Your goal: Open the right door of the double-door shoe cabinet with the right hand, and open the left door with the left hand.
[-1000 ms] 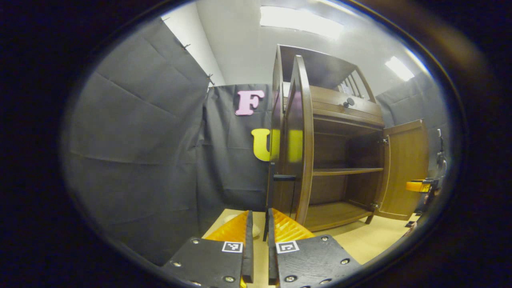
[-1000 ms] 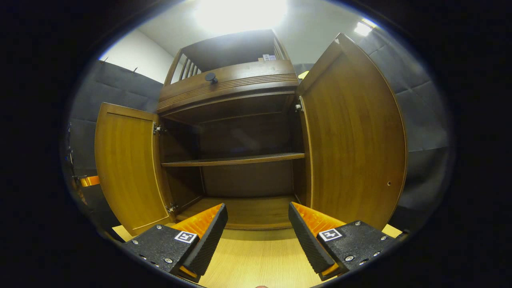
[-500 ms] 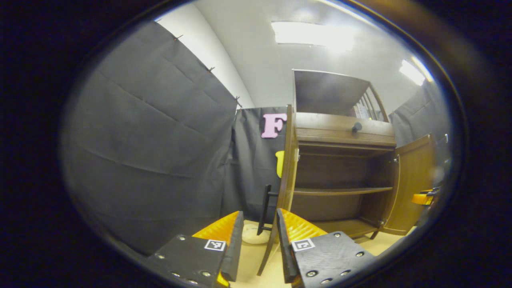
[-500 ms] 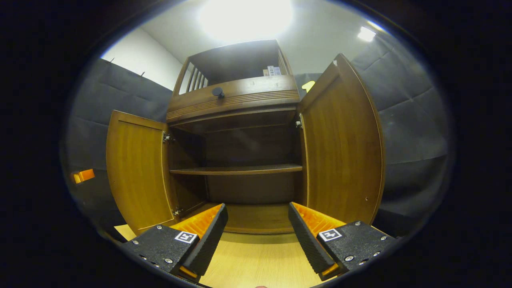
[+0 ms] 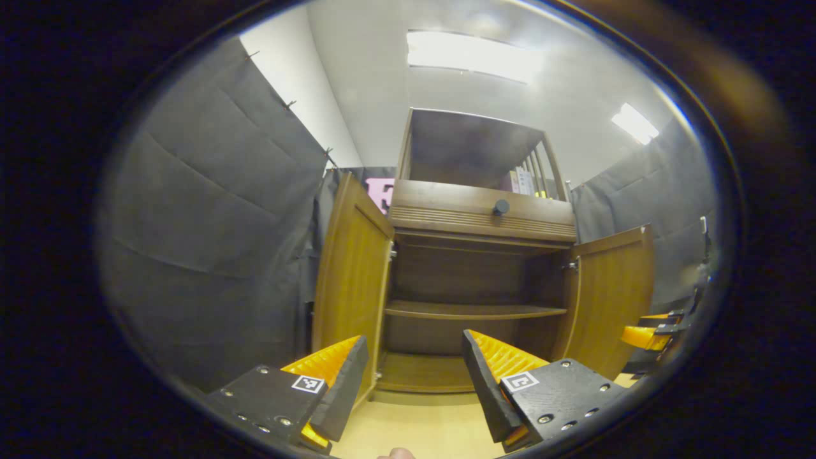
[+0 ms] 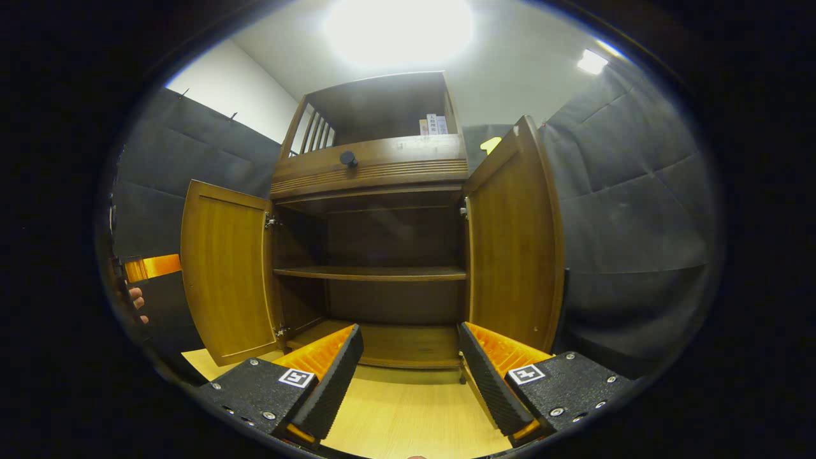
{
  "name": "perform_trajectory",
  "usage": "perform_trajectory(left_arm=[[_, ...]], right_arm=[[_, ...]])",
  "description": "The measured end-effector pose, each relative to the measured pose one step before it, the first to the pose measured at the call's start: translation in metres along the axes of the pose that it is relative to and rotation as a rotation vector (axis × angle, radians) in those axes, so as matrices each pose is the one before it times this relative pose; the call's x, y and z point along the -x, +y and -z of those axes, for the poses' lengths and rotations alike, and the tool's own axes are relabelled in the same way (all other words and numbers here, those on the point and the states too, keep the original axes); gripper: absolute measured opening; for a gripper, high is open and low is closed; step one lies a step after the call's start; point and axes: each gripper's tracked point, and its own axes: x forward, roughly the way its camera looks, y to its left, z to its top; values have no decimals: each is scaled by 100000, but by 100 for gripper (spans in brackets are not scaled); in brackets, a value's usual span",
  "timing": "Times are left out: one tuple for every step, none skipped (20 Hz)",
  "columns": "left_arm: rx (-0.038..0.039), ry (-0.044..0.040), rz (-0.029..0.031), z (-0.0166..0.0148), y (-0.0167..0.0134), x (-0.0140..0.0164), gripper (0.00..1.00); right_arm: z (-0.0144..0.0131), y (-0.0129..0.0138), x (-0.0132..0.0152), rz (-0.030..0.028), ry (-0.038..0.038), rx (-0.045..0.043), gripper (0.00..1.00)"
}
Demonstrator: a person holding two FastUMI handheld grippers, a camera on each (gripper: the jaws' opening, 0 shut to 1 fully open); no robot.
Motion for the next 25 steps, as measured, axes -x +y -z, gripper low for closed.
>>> perform_trajectory(left_arm=[[2517,1186,1598,422,-767,-219,87],[1538,744,588,280,-408,-11,91],[926,448,202,356,-557,-50,84],[588,425,632,245,-631,26,84],[3,1089,1050,508,-790,386,84],[-833,802,429,531,-632,246,84],[-1256,681,-401,416,-264,374,84],[-1926,446,-846,301,-221,378,84],[-2617,-136,-686,2,-191,465,84],[-2932,-520,-794,-151,-419,84,84],[-2586,-893,-660,-358,-377,84,84],[-2571,-830,55,-177,-688,284,84],[-2306,-1012,100,-266,-496,30,84],[-1795,-862,-398,-149,-244,424,84],[-1191,-554,-579,-85,-261,117,84],[-318,-339,-101,108,-168,188,84],[195,306,886,158,-230,48,90],[116,650,1228,244,161,-87,90],[-488,477,704,96,87,-348,90],[-1000,469,30,36,-81,-313,90],[-1010,719,-584,140,-168,-210,90],[-603,895,-260,344,-347,-224,90],[-22,722,-26,383,-252,-282,90],[381,726,394,445,-16,-280,90],[412,824,538,324,-92,-314,90]], right_arm=[[-290,-244,471,331,-498,14,94],[-322,-169,656,332,-630,-144,94],[-204,-221,361,55,-551,-147,94],[82,-50,465,-356,282,113,94],[209,-118,358,-193,801,280,91],[315,-129,486,-163,566,257,91],[310,-7,411,-153,373,-320,91],[357,275,340,-1045,331,-915,91],[304,312,339,-1126,453,-1896,94],[286,435,295,-1367,356,-2365,95],[-17,516,292,-1829,-348,-1790,94],[-279,659,368,-1904,-1352,-573,95],[-223,448,284,-1298,-1109,876,94],[175,59,218,-164,-222,1501,94],[379,-157,134,799,872,1377,94],[393,-159,40,828,870,1166,94],[193,-65,54,526,341,480,94],[159,128,49,-208,233,-143,94],[195,84,43,-532,547,-469,94],[158,10,-6,-298,380,-425,94],[-60,-152,7,117,-208,-254,95],[-101,-221,124,533,-494,-377,95],[-116,-232,46,440,-546,-556,94],[15,-105,40,332,-438,-769,94],[1,-216,68,418,-161,-1046,94]])
